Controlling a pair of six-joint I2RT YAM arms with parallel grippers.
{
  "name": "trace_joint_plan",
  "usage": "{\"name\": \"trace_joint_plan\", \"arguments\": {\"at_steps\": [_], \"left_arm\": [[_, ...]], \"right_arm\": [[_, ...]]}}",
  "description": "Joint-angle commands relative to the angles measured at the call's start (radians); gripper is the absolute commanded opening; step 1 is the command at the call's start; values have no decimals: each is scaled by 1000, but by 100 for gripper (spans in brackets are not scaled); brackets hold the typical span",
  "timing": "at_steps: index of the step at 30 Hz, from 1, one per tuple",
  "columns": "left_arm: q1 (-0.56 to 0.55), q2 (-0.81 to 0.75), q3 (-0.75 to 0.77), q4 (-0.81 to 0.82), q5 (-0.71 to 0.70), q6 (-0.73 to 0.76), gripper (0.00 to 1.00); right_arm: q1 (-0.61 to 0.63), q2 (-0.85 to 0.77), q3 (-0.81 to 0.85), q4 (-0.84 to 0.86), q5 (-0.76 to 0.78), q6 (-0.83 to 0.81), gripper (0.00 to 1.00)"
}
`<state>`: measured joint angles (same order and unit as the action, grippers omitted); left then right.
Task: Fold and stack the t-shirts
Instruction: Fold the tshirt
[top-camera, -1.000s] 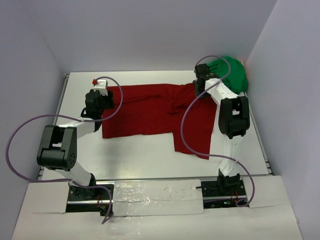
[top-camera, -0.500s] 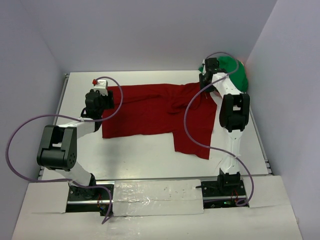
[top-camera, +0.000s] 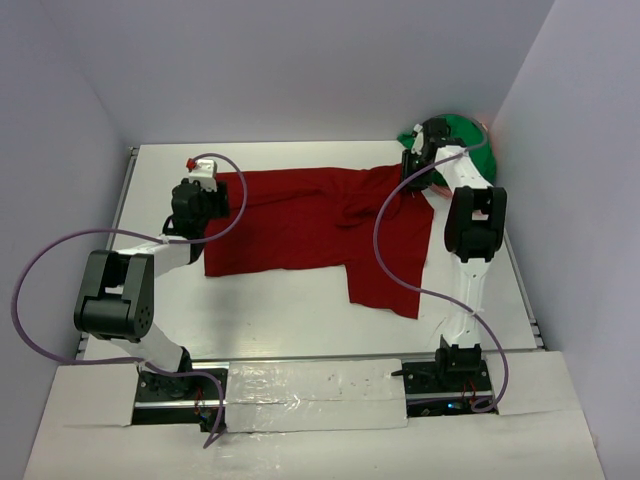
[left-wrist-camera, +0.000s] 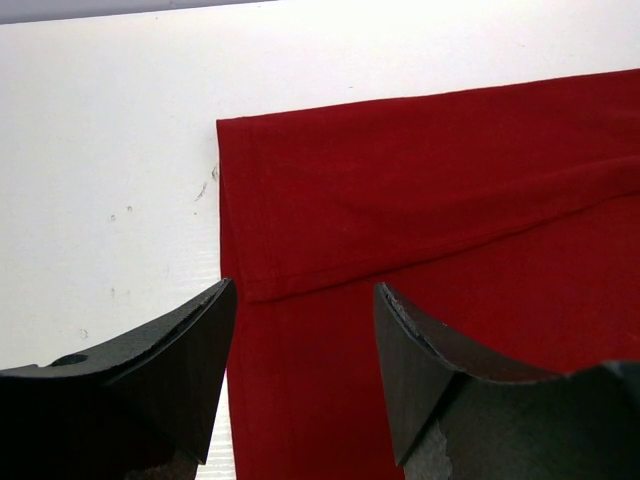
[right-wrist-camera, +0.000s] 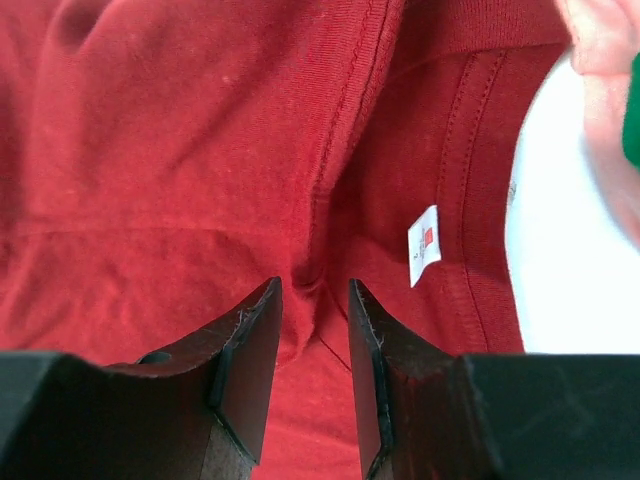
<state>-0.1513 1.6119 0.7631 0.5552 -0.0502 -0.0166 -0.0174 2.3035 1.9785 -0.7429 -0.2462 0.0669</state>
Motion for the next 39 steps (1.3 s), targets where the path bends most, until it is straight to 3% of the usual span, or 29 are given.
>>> {"name": "trace_joint_plan", "arguments": {"at_steps": [1,18,22,27,39], "left_arm": [[-5,-21,13,5,9,6,66],[-5,-12,24,3,12,6,66],[-5,-10,25,3,13,6,66],[-5,-12,24,3,12,6,66],[-8,-6,30,-3,10,6,65]], "right_arm": [[-15,14,42,2,-77,20,40],[-26,65,71,-3,-70,34,37],[-24,91,98,-9,-94,42,30],[-24,111,121,-6,-97,48,0],[-27,68,141,28,18,25,0]]}}
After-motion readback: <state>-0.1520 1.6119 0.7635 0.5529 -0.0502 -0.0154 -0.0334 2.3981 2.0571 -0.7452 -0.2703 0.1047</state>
